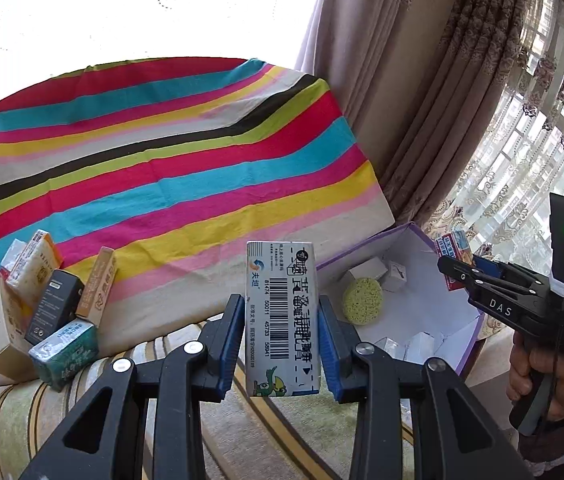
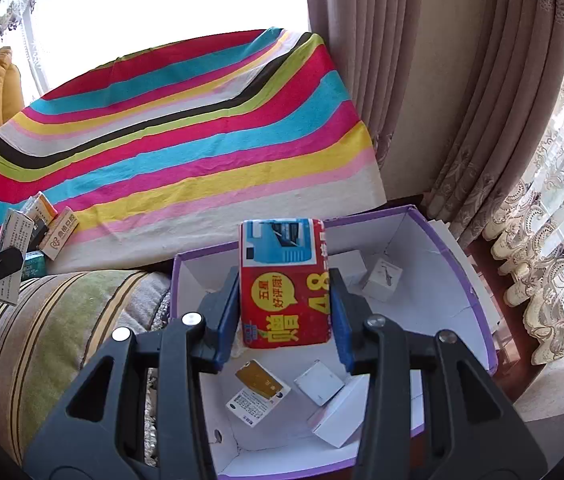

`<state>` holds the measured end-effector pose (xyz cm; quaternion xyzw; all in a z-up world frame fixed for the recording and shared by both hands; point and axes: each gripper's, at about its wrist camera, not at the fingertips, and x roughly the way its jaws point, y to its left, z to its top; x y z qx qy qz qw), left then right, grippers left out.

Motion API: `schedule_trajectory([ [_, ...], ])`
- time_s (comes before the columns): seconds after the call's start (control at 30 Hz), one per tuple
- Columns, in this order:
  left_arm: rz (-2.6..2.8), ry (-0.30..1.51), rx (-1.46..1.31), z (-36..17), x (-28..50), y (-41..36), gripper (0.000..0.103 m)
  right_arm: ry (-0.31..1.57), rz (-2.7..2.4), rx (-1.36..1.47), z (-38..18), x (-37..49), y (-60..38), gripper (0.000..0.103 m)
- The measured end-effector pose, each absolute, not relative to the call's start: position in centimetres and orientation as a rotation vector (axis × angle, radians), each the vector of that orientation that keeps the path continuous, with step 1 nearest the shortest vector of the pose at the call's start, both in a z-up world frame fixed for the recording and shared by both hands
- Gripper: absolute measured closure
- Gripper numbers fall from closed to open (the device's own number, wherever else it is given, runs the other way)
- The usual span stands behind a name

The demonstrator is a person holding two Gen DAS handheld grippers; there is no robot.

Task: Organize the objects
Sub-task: 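Carry the barcode box and red box into the purple-rimmed box and release both, then move both open tools back toward the pile on the striped cloth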

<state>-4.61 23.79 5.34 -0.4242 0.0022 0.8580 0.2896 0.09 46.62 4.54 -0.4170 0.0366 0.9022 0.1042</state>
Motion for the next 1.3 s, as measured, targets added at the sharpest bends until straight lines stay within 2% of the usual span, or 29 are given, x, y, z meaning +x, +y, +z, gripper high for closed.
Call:
schedule_trajectory([
  [0.5, 2.119, 0.063, -1.079, 5.4, -4.7, 32.0, 0.065, 0.17, 2.575, -1.176, 4.0, 1.2, 50.8, 0.058],
  [0.57, 2.09, 0.054, -1.084, 5.3, -4.8, 32.6, 0.063, 0.183, 2.582, -1.171, 4.0, 1.2, 51.0, 0.057],
  [0.63, 2.085, 0.05, -1.084, 5.2, -4.9, 32.8, 0.05, 0.191, 2.581, -1.166, 4.1, 1.2, 51.1, 0.055],
  [0.7, 2.084, 0.03, -1.095, 5.1, -5.1, 32.7, 0.045, 0.196, 2.577, -1.163, 4.1, 1.2, 51.2, 0.045],
  [0.87, 2.103, -0.006, -1.094, 5.2, -5.2, 31.8, 0.045, 0.205, 2.588, -1.161, 4.1, 1.4, 51.2, 0.035],
  [1.3, 2.166, -0.047, -1.082, 5.6, -5.3, 29.0, 0.045, 0.171, 2.647, -1.185, 4.3, 0.9, 49.4, 0.034],
])
